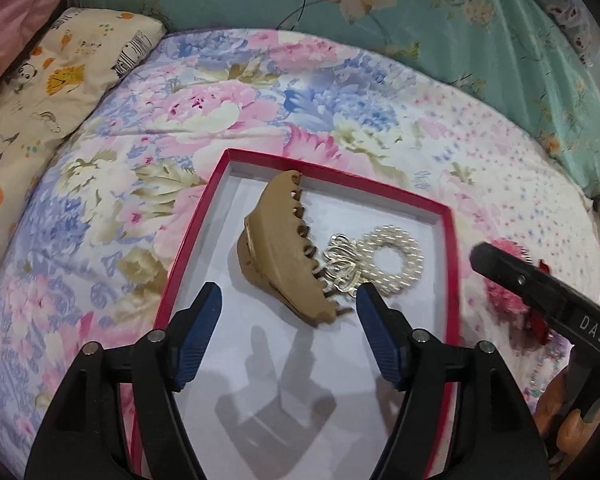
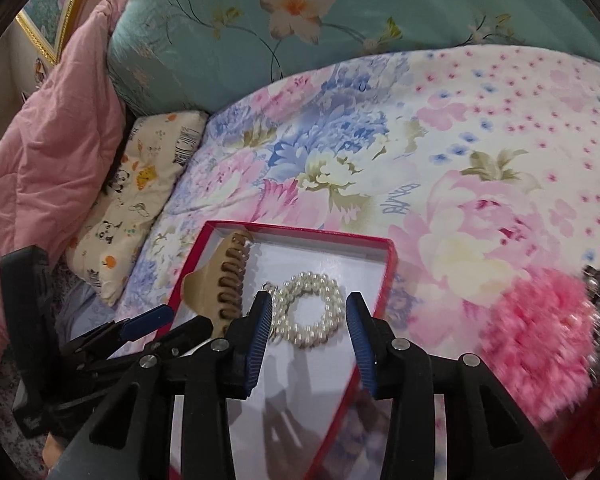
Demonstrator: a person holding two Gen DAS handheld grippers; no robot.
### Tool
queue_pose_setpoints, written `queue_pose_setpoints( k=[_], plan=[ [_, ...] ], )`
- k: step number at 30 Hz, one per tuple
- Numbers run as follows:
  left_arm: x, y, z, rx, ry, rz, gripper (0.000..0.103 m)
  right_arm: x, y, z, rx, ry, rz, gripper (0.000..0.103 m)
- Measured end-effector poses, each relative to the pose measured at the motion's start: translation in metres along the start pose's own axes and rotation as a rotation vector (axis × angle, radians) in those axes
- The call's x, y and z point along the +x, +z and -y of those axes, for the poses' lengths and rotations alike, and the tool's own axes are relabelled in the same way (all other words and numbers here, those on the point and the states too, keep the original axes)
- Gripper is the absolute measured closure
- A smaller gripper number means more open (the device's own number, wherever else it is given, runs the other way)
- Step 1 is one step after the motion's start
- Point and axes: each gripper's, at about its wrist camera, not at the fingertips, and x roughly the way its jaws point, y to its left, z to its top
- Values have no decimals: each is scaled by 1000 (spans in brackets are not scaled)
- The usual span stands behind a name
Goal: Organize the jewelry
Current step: 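Carry the claw clip and pearl bracelet into the red box and release both, then grasp the pink flower scrunchie with the left tool while the right tool grasps the red bow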
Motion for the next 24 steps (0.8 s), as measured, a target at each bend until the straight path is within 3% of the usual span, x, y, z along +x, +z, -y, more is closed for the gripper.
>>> queue_pose_setpoints(
  k=[14,24],
  plan=[
    [-48,-31,51,26,-108,23,28,-104,-58,64,92,-120,82,58],
    [-53,-41,86,52,-171,11,28,-140,-80,104,167,-181,99,58]
  ],
)
